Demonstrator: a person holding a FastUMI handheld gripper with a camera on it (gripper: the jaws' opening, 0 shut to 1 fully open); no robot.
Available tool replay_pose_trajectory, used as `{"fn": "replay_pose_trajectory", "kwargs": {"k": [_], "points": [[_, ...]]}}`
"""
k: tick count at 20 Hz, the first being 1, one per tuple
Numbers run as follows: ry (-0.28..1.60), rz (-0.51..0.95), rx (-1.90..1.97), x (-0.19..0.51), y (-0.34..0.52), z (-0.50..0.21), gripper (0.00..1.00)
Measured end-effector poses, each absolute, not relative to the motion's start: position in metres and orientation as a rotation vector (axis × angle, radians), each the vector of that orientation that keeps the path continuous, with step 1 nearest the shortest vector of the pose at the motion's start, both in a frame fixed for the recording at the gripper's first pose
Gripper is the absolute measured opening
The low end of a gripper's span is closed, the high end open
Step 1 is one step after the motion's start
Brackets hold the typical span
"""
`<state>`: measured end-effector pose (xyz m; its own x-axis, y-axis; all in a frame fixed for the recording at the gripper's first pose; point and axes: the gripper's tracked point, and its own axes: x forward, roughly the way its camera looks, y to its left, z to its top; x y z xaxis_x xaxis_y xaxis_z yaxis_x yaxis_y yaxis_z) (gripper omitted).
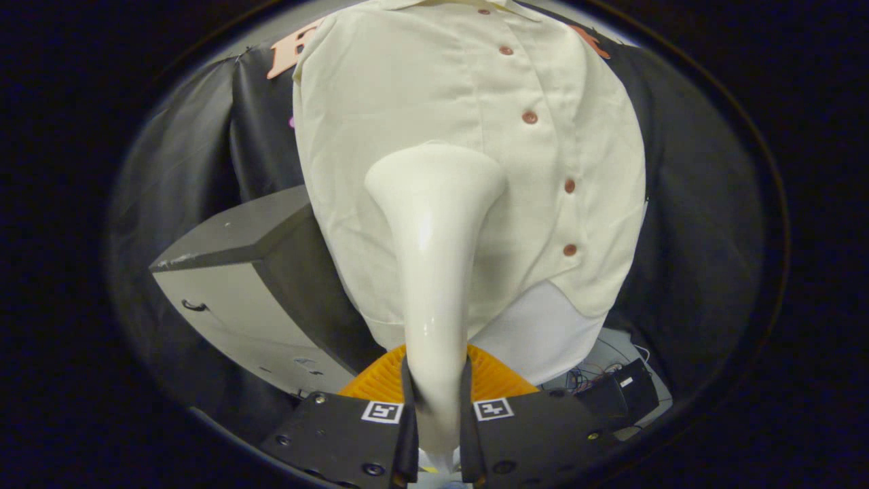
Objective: Iron the clothes twice with a garment steamer, once on the left side and once on the right side.
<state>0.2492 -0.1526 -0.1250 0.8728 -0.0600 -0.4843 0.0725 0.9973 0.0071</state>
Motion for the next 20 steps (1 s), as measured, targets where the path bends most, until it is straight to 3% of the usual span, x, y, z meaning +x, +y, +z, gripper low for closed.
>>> {"fn": "replay_pose_trajectory", "kwargs": {"k": [14,20], "points": [[0.746,-0.079,0.014,0.200,-0.165,-0.238,0.22],[0.758,-0.056,0.044,0.196,-0.162,-0.238,0.22]]}}
